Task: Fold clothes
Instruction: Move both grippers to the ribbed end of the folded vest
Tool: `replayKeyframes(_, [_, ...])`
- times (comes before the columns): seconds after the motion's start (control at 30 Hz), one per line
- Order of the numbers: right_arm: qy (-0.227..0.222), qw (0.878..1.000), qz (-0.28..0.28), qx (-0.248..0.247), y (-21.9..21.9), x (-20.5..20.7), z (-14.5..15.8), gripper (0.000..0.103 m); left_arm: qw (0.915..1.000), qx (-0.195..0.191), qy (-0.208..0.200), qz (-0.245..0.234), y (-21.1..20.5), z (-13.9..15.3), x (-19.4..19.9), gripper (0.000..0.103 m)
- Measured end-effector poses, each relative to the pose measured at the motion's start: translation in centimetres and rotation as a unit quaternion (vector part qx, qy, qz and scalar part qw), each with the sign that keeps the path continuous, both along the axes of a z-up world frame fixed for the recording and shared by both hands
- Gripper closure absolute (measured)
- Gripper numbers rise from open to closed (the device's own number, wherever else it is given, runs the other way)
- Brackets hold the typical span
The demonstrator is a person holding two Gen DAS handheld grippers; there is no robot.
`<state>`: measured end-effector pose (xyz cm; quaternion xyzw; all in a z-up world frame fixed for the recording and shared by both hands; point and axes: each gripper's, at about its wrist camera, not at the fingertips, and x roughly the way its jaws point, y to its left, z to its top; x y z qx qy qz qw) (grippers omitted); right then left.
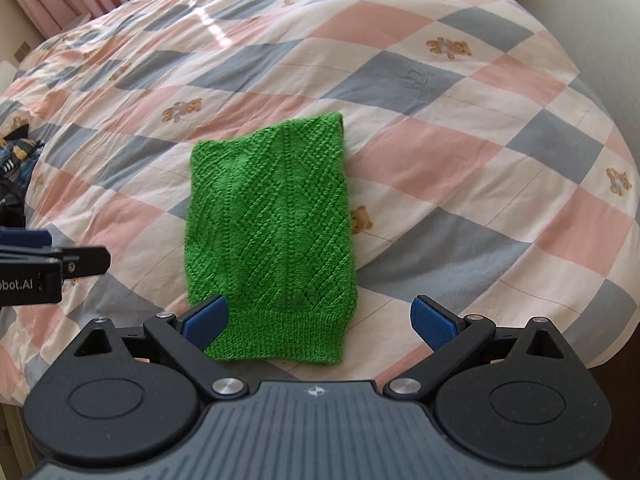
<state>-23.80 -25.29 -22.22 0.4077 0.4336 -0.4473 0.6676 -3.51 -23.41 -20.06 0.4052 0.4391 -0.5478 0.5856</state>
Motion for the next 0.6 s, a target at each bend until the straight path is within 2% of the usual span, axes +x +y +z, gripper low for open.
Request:
replayKeyframes(0.13, [-0.028, 1.000, -0.002, 0.011, -0.9, -1.3, -2.0, 0.003, 0.9995, 0.012, 0.023, 0.020, -0.7, -2.1, 0.6, 0.022])
replayKeyframes(0.3, [-0.093, 0.995, 0.012, 0.031, -3.2, -3.2, -5.6, 0.003, 0.9932, 0.022, 0.086, 0.075, -1.8, -5.6, 2.5, 0.021])
replayKeyframes(0.37, [-0.129, 0.991, 0.010, 0.037, -4.5, -4.0, -7.3, 0.005, 0.9884, 0.023, 0.117, 0.094, -2.5, -7.4, 3.5, 0.021])
replayKeyframes(0.47, [-0.190, 0.981, -0.012, 0.050, -6.6, -5.1, -10.5, 0.020, 0.9812, 0.016, 0.152, 0.118, -3.5, -10.1, 4.9, 0.022])
replayKeyframes(0.6, [-0.244, 0.968, -0.029, 0.050, -8.6, -5.7, -14.1, 0.020, 0.9738, -0.003, 0.188, 0.128, -4.6, -12.7, 6.2, 0.022])
